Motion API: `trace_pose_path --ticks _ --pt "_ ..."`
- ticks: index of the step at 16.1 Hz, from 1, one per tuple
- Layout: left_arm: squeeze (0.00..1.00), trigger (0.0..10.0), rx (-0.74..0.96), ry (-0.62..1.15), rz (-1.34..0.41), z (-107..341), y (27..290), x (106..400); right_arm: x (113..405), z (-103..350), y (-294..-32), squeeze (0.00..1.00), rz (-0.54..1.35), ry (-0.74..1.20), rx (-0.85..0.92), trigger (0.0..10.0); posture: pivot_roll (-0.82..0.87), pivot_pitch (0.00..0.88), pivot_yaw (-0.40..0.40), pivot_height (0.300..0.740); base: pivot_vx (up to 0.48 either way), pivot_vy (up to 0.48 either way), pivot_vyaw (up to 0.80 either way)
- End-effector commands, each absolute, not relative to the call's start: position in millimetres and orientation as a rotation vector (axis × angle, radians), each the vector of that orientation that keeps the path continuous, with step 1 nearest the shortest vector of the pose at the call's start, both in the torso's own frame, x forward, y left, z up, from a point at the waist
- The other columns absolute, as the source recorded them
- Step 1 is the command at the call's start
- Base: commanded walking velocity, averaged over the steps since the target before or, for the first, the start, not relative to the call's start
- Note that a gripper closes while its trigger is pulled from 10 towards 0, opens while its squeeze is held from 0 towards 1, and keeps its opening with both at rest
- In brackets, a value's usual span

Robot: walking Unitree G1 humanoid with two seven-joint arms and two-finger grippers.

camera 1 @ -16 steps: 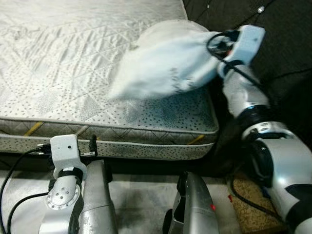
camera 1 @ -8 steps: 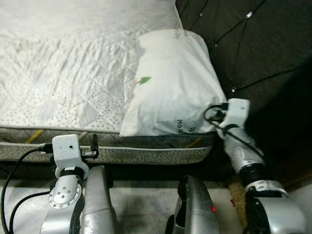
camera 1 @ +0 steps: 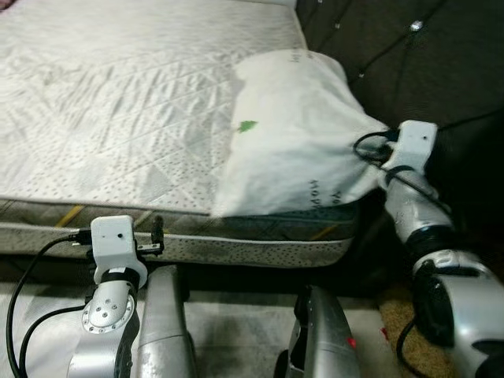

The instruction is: Clean up the room

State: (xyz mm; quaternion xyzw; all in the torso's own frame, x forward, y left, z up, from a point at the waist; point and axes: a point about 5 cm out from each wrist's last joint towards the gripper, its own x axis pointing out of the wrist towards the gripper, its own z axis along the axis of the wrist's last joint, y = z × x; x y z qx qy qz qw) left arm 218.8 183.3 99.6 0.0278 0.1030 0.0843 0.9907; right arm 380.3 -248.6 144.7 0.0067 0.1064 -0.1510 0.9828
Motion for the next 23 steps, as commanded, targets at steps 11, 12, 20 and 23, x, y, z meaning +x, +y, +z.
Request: trace_pose_path --ticks 11,12,20,23 --pt "0.0 10.0 0.059 0.209 0.172 97 184 222 343 89 -215 0.0 -0.217 0.247 0.025 0.0 0.05 0.0 -0.111 0.536 0.0 0.0 0.0" --pt "0.0 10.0 0.059 0.208 0.171 97 184 223 341 85 -212 0.0 -0.207 0.257 0.028 0.0 0.05 0.0 -0.111 0.536 0.0 0.0 0.0" --pt "0.0 10.0 0.07 0.188 0.197 100 190 225 341 107 -196 1.0 -0.182 0.11 -0.055 10.0 0.05 0.0 -0.092 0.536 0.0 0.0 0.0" --pt "0.0 10.0 0.077 0.154 0.241 104 195 226 328 115 -177 1.0 -0.059 0.02 -0.002 10.0 0.04 0.0 -0.094 0.536 0.0 0.0 0.0"
